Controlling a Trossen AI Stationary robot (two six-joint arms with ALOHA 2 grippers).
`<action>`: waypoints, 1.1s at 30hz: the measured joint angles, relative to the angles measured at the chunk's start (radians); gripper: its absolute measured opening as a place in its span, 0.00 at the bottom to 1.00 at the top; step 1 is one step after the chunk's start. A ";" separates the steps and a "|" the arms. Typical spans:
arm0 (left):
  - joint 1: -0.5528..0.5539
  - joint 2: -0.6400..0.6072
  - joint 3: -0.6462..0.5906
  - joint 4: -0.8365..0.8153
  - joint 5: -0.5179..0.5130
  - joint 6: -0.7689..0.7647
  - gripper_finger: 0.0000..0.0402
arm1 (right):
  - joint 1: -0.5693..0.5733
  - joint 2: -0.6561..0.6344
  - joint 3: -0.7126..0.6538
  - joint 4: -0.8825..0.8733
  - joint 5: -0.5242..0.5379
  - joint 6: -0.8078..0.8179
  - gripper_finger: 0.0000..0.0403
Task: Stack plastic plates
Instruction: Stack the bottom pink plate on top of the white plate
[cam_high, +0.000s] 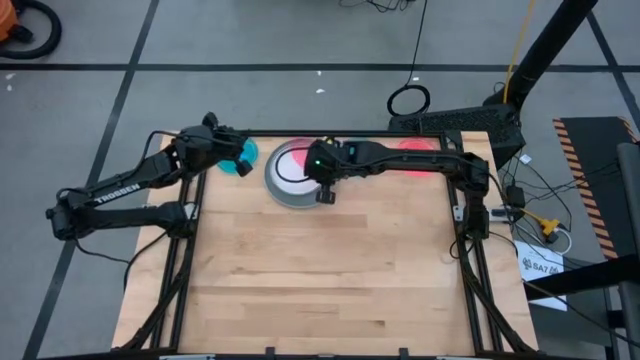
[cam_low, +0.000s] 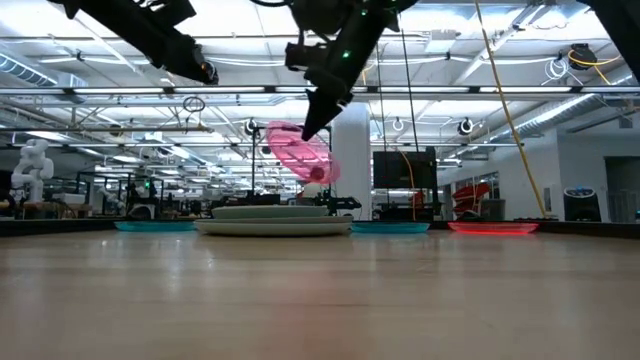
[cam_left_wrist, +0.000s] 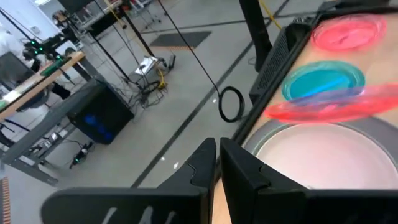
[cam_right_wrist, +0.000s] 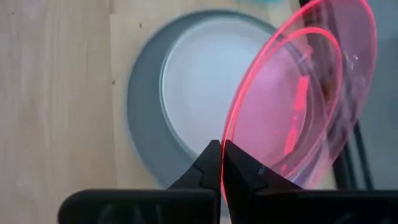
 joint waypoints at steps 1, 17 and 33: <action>0.000 -0.008 0.000 0.003 0.000 -0.001 0.08 | 0.000 0.012 0.016 0.001 -0.001 -0.029 0.00; 0.000 -0.069 0.000 -0.036 -0.001 -0.001 0.08 | 0.043 0.196 0.096 -0.069 0.112 -0.751 0.00; -0.001 -0.069 0.000 -0.050 -0.001 -0.010 0.08 | 0.011 0.263 0.096 -0.031 0.105 -0.741 0.02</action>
